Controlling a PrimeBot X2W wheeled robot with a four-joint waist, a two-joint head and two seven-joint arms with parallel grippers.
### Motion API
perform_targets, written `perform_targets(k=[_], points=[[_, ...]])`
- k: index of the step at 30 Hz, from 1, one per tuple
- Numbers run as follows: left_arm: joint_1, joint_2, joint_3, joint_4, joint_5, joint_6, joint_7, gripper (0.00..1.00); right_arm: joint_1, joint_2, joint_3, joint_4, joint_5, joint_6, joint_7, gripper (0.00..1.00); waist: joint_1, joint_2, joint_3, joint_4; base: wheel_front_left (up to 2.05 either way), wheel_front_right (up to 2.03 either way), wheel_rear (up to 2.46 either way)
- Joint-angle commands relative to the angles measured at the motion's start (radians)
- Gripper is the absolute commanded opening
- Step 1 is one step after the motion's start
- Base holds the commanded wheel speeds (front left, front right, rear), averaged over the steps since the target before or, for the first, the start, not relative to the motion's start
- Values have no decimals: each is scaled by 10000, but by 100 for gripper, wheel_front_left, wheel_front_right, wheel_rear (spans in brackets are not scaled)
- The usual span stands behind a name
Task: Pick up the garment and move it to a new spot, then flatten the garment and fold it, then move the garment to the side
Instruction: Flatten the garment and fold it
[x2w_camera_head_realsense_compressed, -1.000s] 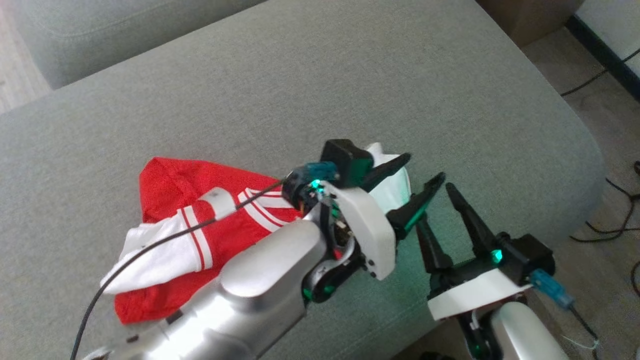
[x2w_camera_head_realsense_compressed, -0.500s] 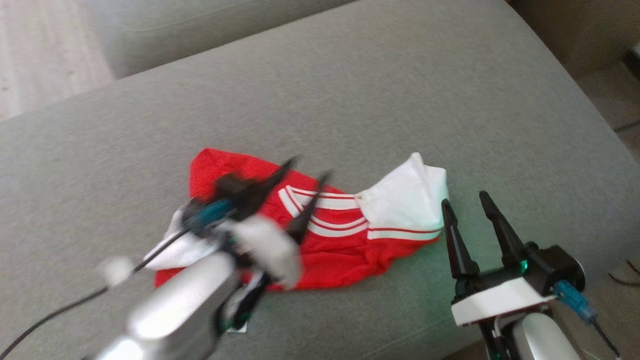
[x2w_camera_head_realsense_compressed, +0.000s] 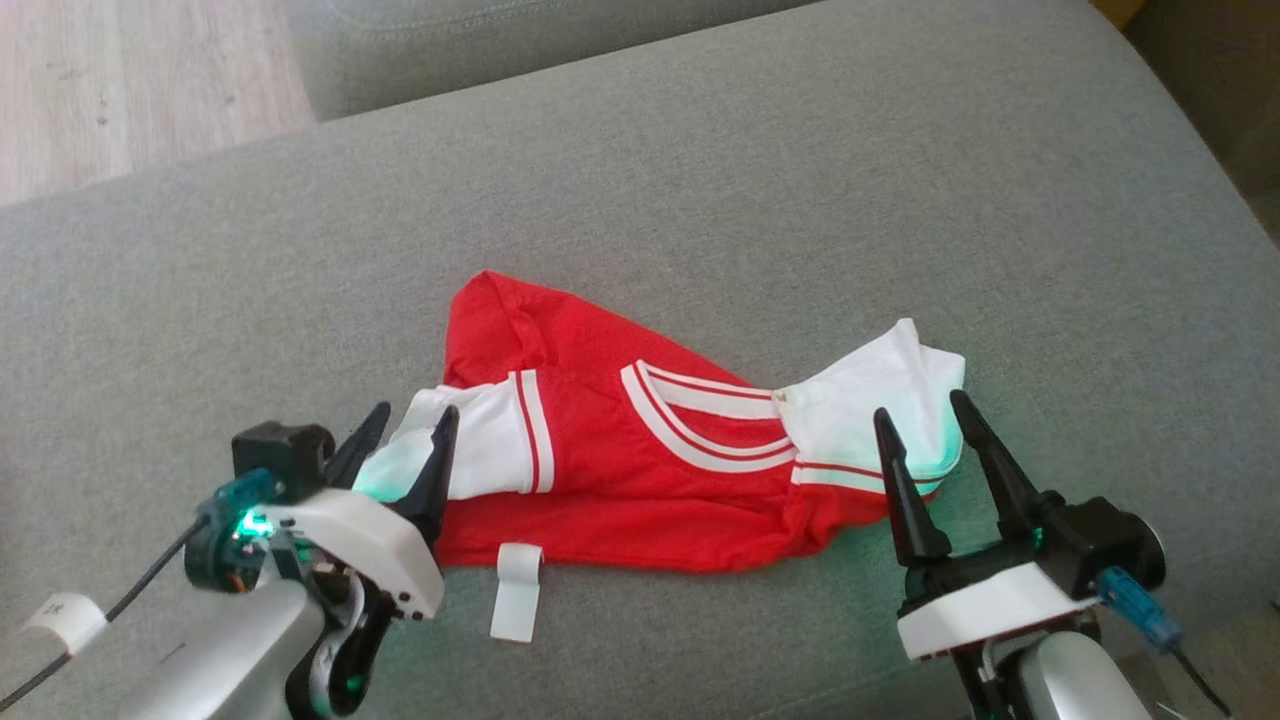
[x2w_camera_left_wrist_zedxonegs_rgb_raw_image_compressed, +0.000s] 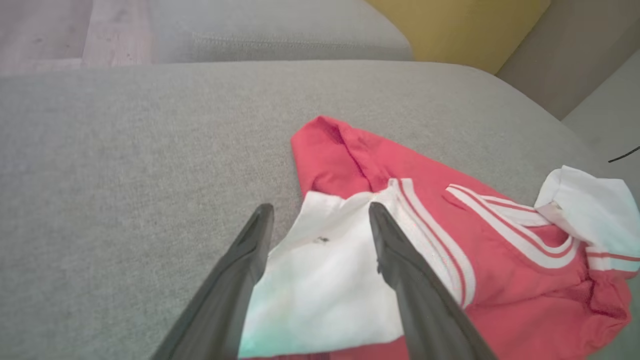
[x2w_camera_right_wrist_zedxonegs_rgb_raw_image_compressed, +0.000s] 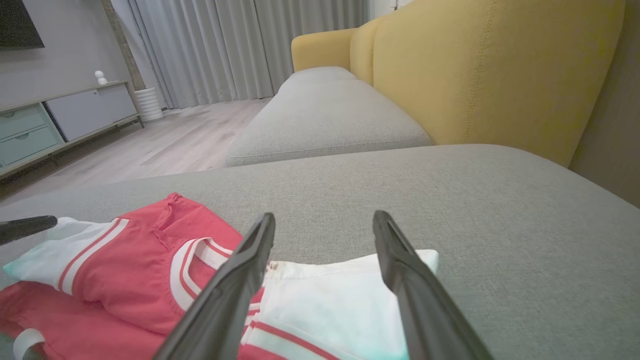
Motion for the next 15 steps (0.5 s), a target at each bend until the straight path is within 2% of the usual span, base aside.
perform_targets(k=[1,11,14,15], points=[[-413,179,507,-145,-20,-44,-54,100,-238,-9,248,-284,-80,67,-107,100,0,0,28,1,0,0,0],[-886,-178,508,1153,-454,-1044,64,100,-283,-9,364,-225,-101,67,-107,100,0,0,154,-300,0,0,0],[-926,-205,479,1311,-454,-1161,35,0,-253,-9,259,-244,-71,67,-107,100,0,0,146,-383,0,0,0],[-916,-239,413,1313,-445,-1257,39,0,-235,-9,215,-255,-54,67,-107,100,0,0,125,-407,0,0,0]])
